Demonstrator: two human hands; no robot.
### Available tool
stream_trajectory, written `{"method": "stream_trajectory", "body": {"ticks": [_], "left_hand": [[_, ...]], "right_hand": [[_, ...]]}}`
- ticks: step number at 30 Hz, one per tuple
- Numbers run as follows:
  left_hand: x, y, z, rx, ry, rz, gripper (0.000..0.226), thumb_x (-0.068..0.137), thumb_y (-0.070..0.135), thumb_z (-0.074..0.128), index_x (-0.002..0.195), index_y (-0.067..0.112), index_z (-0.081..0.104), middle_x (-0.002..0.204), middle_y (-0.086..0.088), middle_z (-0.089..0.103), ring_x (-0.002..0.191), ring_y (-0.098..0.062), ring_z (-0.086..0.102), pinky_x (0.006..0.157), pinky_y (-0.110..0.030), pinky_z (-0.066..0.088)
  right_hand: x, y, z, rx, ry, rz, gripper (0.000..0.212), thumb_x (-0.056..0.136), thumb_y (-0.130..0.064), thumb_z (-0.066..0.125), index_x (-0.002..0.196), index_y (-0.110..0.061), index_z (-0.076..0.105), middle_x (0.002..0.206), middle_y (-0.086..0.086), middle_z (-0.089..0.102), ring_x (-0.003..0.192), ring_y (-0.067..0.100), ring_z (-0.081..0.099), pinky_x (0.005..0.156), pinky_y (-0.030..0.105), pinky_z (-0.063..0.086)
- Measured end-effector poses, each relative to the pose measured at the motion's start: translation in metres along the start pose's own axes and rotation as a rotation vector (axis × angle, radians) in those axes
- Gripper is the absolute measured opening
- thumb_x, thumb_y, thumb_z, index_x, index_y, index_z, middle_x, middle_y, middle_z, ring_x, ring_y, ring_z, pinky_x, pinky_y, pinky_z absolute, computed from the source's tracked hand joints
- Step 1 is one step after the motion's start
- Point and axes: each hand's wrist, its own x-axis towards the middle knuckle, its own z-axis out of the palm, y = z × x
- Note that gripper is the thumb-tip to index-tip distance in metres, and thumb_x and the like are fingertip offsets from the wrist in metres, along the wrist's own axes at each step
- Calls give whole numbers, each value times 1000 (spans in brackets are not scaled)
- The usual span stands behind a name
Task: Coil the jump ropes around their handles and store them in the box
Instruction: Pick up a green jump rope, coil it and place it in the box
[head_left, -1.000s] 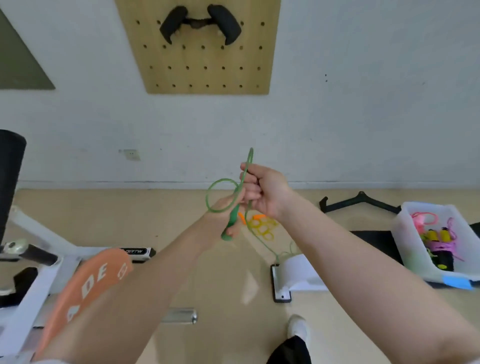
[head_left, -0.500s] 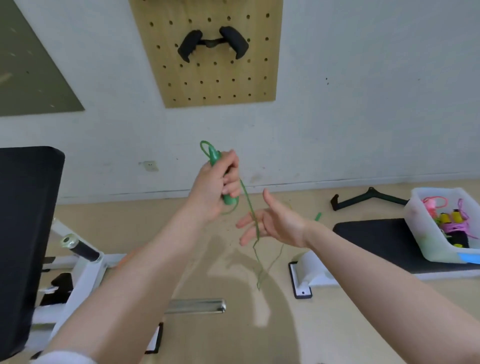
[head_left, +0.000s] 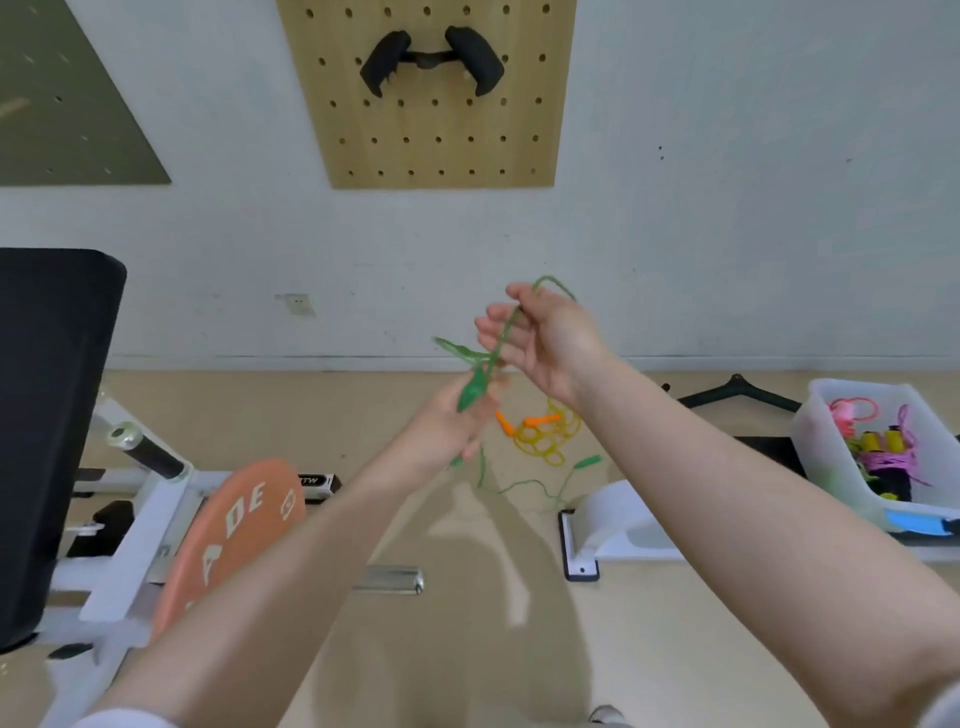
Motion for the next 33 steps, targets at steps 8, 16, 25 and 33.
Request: {"method": "stream_trajectory", "body": {"ticks": [8,16,25,33], "left_hand": [[-4,19,11,-320,58,-90,28,98,20,42,70,15,43,39,10,34,31,-3,25,36,-16,22],[28,56,-37,-735,326,23,14,98,28,43,99,26,58,43,10,27,34,-2,23,37,-15,25],[9,-27,-31,-229,432,-445,35,88,60,44,87,27,52,76,2,50,36,-6,31,48,-24,28],[-34,-35,2,-31,-151,-321,47,74,41,70,106,60,40,59,9,63,40,-11,27,39,-22,22]], "right_hand": [[5,1,-7,-7,-138,35,49,99,-45,23,100,-9,55,79,6,71,70,15,70,62,26,57],[-29,87,-86,-863,-428,210,14,86,-28,55,81,-17,61,64,-6,60,67,10,56,81,19,43],[-23,94,-65,-493,-87,266,24,102,-21,31,90,-12,50,62,2,66,58,17,66,84,42,53],[8,56,5,54,20,161,26,102,-16,27,95,-8,50,54,4,67,44,10,63,47,22,55]]}}
